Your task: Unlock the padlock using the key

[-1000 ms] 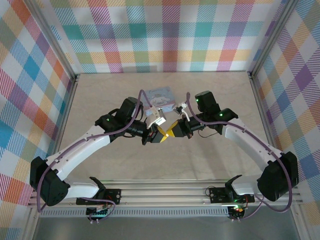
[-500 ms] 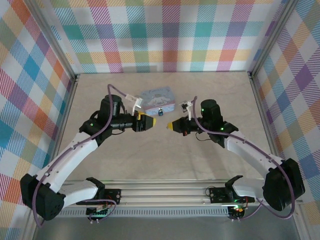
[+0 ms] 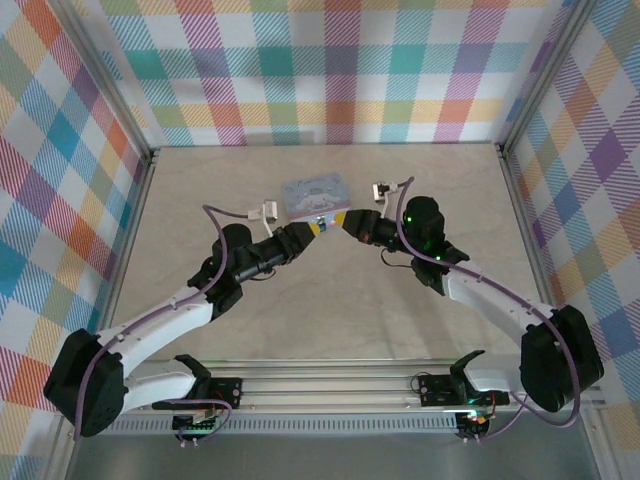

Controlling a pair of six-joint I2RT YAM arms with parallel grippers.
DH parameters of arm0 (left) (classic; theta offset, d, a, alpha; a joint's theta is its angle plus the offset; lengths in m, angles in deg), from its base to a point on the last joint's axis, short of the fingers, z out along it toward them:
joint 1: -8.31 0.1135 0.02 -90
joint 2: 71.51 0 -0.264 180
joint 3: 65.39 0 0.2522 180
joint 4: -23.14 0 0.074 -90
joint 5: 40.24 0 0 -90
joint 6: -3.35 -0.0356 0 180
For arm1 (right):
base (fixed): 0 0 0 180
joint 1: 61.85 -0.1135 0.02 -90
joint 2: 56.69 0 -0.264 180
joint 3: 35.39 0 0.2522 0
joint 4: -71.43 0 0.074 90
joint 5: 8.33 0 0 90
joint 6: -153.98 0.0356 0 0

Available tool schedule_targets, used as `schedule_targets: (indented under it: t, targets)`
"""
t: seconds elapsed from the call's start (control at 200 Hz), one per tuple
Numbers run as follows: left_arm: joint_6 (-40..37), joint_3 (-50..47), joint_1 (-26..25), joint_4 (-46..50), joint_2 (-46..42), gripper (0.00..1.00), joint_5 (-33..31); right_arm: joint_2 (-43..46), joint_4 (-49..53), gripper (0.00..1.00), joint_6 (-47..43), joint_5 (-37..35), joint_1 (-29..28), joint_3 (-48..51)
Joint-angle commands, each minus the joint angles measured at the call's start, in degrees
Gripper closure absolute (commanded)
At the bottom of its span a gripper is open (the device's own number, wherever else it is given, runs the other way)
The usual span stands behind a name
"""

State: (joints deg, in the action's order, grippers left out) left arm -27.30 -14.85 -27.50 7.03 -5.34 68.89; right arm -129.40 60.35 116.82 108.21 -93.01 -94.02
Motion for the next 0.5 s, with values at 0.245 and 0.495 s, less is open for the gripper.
schedule_targets:
  t: [0.245, 0.495]
  targets:
    - [7.71, 2.90, -2.83, -19.76, 9.52, 0.69, -0.98, 1.07, -4.23, 1.00, 4.55, -0.89, -0.22, 0.98]
    - [8.04, 3.65, -2.92, -21.26, 10.72, 0.73, -1.27, 1.23, -4.38, 1.00, 5.14, -0.69, -0.22, 1.52]
